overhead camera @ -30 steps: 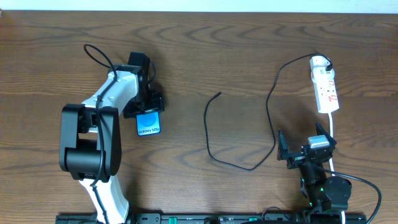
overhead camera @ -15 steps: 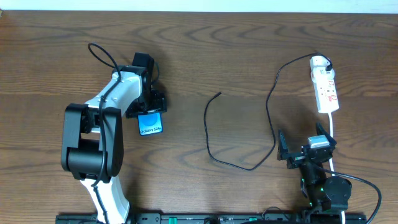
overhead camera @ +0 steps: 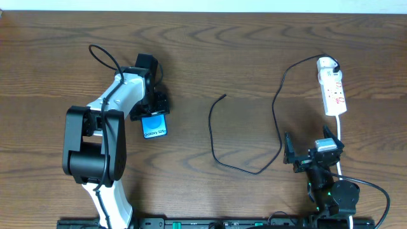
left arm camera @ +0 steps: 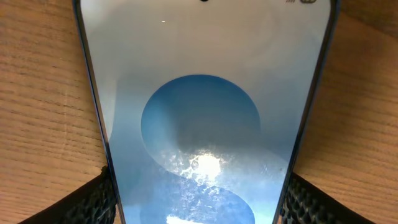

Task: Plug charger to phone and switch on socket
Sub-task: 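Lift the phone upright with the left gripper, then carry the phone right toward the table center with the left gripper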

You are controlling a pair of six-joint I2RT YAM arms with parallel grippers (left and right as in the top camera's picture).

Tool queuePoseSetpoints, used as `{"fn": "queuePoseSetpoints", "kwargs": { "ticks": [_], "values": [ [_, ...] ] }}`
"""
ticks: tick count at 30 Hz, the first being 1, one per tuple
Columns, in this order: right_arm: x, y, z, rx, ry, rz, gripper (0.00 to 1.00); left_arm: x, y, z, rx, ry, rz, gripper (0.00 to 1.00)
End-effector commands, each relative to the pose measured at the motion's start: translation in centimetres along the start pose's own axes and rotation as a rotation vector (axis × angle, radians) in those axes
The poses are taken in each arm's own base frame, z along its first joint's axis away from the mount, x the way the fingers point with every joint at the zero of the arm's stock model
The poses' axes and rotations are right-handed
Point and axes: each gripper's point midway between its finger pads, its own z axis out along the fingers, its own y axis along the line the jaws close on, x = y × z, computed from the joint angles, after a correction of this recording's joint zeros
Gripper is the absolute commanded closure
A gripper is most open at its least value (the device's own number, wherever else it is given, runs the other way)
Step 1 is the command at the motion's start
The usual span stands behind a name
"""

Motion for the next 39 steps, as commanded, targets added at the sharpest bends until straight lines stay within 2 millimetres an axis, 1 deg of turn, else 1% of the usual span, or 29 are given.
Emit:
{"fn": "queuePoseSetpoints", "kwargs": {
  "ticks": [1,4,10,14,19,25,33,39],
  "values": [
    [0.1,0.1,0.0,0.0,0.0,0.011,0.01,1.6,-0.1,1.4,0.0,0.058,-0.009,0.29],
    [0.1,0.1,0.0,0.0,0.0,0.011,0.01,1.6,-0.1,1.4,0.0,0.06,-0.009,0.35],
    [0.1,0.1,0.0,0.0,0.0,0.011,0.01,1.8,0.0,1.1,-0.006,0.074,-0.01,0.36],
    [0.1,0.1,0.0,0.0,0.0,0.011,0.01,1.5,0.2,-0.2,-0.005,0.072,-0.013,0.36],
    [0.1,0.1,0.0,0.0,0.0,0.011,0.01,1.0,0.4,-2.2,0.009,0.038,-0.026,0.36],
    [0.1,0.1,0.0,0.0,0.0,0.011,0.01,1.0,0.4,-4.6,0.03,-0.006,-0.032,0.36],
    [0.1,0.1,0.0,0.0,0.0,0.011,0.01,1.4,-1.6,-7.7,0.162,-0.035,-0.039,0.36],
    [0.1,0.1,0.0,0.0,0.0,0.011,0.01,1.9,-3.2,-9.2,0.269,-0.025,-0.088,0.36]
  ]
}}
